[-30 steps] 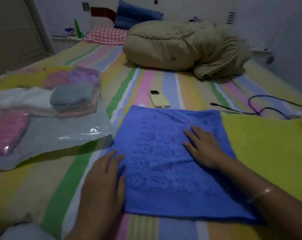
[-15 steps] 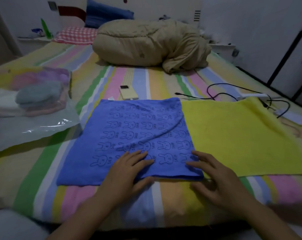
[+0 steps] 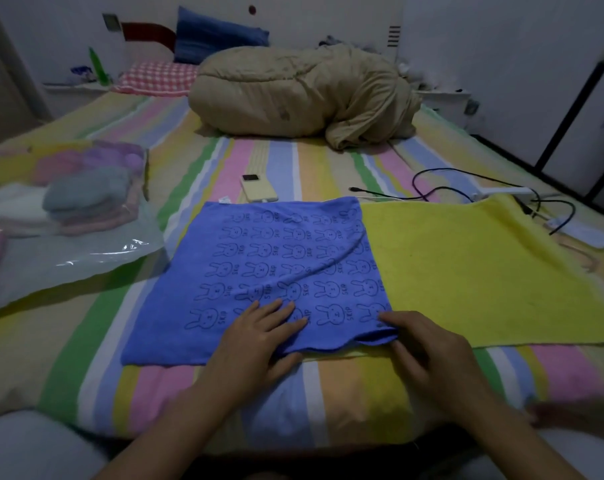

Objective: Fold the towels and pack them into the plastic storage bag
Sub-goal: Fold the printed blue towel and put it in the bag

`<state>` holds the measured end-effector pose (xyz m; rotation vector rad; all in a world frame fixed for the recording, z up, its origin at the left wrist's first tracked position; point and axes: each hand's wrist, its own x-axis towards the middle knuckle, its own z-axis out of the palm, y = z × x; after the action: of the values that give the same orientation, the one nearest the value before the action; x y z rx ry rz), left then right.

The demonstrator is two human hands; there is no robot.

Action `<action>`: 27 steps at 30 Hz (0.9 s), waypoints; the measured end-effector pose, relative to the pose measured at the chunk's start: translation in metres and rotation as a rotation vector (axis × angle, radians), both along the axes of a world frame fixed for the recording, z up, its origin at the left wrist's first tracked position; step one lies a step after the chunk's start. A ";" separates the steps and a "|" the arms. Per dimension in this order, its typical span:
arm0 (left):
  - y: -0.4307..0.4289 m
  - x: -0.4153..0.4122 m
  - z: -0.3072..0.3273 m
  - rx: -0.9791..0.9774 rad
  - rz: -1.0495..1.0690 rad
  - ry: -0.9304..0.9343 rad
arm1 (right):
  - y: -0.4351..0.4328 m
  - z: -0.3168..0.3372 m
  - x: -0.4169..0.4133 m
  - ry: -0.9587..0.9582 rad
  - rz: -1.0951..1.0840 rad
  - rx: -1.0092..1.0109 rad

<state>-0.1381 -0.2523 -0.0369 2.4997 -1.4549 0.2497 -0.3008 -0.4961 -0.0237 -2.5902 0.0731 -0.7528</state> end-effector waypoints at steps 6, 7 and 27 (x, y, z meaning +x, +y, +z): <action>-0.001 -0.006 0.001 -0.031 0.016 -0.064 | 0.002 -0.004 0.003 -0.040 -0.004 -0.088; 0.002 -0.005 0.001 -0.054 0.023 -0.080 | 0.000 -0.003 0.003 -0.057 -0.016 -0.084; 0.149 0.018 0.041 0.283 -0.025 0.030 | -0.012 0.050 -0.021 0.239 0.189 -0.172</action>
<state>-0.1197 -0.1033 0.0045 2.6861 -1.6073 -0.0004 -0.3214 -0.5082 0.0262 -2.7894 -0.1695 -0.3957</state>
